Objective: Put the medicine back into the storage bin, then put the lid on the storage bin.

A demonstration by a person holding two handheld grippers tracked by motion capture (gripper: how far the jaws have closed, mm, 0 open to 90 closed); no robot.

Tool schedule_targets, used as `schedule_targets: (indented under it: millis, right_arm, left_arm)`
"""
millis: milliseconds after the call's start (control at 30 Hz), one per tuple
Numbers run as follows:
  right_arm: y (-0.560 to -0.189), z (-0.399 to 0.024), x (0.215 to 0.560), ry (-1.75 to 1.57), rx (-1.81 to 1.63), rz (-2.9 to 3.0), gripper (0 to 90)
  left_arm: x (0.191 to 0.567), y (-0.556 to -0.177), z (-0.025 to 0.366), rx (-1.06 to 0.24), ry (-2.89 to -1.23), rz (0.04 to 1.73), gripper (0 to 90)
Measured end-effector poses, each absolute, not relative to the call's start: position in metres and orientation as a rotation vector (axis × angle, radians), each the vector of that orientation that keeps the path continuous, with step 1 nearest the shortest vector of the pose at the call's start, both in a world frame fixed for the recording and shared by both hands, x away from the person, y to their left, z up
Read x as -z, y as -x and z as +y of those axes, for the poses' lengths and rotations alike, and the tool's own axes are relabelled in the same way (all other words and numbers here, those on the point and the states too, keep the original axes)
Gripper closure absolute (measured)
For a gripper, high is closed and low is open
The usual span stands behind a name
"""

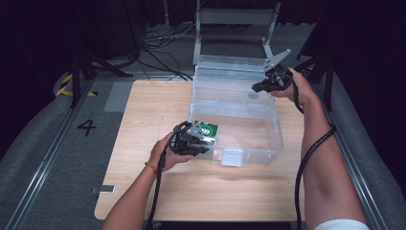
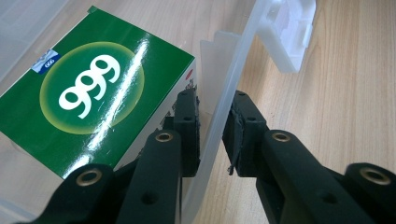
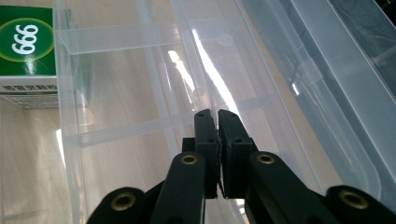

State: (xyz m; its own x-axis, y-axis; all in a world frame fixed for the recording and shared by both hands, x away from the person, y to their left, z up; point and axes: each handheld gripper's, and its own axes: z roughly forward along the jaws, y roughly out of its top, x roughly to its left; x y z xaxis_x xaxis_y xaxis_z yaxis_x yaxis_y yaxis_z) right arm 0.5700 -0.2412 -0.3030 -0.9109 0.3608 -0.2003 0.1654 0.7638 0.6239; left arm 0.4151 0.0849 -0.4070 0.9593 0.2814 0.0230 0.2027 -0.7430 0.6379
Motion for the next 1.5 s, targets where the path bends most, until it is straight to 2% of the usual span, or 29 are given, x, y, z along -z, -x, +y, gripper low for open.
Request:
schedule_targets:
  millis: [667,1500]
  right_arm:
    - [-0.543,-0.237,0.283,-0.325,-0.9,2.667,89.4]
    - [-0.506,-0.233,0.275,-0.248,-0.871,2.658,90.0]
  left_arm:
    - [0.408,-0.412,0.08,-0.176,-2.468,0.339,74.7]
    - [0.407,-0.412,0.079,-0.173,-2.478,0.347,74.5]
